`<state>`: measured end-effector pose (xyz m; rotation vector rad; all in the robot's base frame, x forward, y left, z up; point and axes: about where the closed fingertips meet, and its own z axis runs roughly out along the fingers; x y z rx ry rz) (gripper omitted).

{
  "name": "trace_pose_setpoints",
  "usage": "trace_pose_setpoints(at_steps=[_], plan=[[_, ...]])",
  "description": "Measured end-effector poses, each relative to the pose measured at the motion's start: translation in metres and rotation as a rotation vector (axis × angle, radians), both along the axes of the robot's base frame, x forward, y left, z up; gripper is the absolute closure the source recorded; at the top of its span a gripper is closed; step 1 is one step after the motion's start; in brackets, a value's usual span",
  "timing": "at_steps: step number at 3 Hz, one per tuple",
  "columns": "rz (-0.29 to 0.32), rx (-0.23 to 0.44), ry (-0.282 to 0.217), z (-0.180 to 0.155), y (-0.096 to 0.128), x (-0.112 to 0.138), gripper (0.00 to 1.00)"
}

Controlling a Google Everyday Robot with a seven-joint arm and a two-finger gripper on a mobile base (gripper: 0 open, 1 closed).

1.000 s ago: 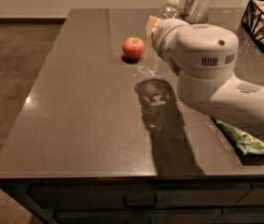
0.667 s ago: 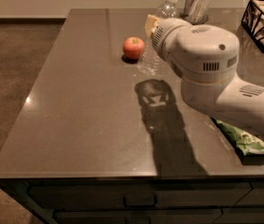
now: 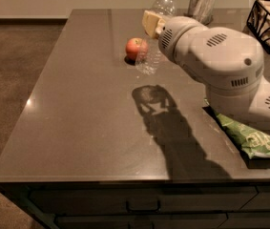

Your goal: Place water bottle upright

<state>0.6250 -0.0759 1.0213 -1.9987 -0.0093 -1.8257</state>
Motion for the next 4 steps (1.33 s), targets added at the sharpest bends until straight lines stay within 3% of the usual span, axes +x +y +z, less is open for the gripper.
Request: trace_pose_setpoints(at_steps=[1,2,3,4], plan=[[0.075,-0.088,-0.049,-0.018,-0.011,0.0,1.0],[0.13,-0.226,-0.116,-0.042,-0.024,-0.015,1.0],[0.172,-0.266,-0.215,-0.041,-0.016,-0.041,1.0],[0.178,-0.227,-0.257,-0.028,-0.002,-0.05,1.0]])
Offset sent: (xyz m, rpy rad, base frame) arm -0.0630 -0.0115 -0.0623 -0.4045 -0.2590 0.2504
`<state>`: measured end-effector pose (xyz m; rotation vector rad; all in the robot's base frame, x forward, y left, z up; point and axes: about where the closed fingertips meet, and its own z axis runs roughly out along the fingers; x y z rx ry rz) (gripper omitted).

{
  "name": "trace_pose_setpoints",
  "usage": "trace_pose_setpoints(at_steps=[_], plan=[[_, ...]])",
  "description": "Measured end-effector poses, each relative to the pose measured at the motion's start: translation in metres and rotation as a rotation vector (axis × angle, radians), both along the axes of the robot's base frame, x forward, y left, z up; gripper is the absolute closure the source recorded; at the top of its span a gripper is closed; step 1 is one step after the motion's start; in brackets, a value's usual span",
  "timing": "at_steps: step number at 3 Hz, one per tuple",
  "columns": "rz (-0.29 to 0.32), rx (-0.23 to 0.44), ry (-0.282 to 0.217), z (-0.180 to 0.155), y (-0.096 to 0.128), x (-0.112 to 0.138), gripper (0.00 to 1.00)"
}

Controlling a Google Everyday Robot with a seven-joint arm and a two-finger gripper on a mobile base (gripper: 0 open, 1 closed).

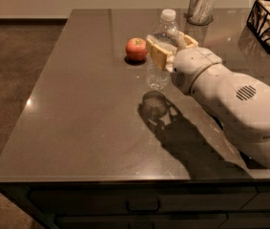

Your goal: Place water bottle upright

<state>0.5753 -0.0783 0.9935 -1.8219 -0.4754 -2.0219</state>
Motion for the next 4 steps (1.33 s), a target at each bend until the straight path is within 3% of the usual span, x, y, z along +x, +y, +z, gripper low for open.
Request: trace_pose_setpoints(at_steps=[1,4], plan=[[0.012,0.011,0.006,0.0,0.008,-0.009,1.0],[0.057,-0.041,0.064,-0.026,0.018,-0.026,1.0]])
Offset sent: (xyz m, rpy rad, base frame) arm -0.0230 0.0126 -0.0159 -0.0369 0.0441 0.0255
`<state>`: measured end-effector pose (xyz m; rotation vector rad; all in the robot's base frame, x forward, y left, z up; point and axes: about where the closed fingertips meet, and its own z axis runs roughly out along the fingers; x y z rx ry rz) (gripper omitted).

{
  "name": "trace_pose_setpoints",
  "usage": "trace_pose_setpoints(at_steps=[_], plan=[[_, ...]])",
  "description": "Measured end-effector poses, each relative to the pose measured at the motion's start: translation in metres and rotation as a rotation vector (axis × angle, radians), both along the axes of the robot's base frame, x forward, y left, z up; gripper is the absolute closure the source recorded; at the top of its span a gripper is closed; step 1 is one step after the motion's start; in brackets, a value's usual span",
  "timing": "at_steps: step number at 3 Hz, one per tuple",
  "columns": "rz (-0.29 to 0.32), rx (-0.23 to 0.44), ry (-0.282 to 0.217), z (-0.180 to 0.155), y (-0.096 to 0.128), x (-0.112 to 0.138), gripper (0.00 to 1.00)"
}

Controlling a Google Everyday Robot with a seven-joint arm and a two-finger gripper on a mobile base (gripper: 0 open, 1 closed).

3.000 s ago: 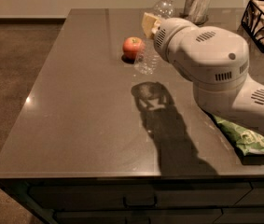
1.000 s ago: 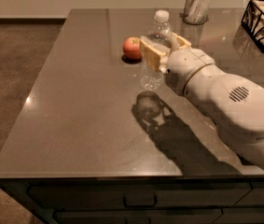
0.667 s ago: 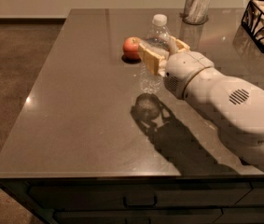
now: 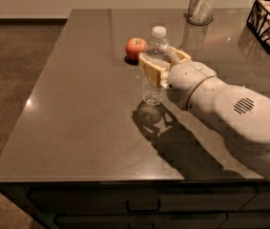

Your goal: Place water bottle upright

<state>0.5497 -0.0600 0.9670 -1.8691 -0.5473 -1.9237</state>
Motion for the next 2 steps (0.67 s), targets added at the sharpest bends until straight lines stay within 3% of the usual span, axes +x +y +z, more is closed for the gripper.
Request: trace_pose_setpoints(at_steps=[1,2], plan=[[0.018,-0.012,0.01,-0.0099,0.0036,-0.0023,1.0],[0.022,-0.02,0.005,-0.0175,0.0053,-0.0028,0.82]])
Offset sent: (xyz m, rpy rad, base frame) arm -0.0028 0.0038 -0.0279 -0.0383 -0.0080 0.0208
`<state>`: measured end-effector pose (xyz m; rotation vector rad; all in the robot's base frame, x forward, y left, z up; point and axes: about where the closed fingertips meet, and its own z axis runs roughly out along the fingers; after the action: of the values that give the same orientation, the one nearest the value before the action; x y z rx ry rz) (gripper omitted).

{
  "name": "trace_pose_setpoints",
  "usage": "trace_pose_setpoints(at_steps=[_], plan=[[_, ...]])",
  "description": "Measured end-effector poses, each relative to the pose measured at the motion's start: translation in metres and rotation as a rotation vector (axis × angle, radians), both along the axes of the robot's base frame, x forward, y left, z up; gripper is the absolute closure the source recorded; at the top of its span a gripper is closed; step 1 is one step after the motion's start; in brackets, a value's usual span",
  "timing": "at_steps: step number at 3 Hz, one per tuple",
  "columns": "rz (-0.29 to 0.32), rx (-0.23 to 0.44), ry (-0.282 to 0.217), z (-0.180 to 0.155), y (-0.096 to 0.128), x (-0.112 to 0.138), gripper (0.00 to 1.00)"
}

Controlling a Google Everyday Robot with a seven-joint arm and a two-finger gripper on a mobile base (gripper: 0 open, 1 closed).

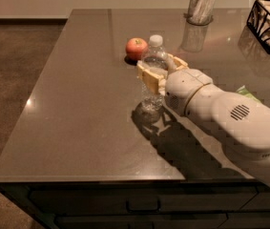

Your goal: Place water bottle upright

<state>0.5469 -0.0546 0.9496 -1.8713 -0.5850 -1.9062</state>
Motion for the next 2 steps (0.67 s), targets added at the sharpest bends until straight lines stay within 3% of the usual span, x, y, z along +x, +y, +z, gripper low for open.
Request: trace_pose_setpoints(at_steps=[2], plan=[[0.011,0.004,-0.041,-0.0085,0.0003,0.0008,0.35]])
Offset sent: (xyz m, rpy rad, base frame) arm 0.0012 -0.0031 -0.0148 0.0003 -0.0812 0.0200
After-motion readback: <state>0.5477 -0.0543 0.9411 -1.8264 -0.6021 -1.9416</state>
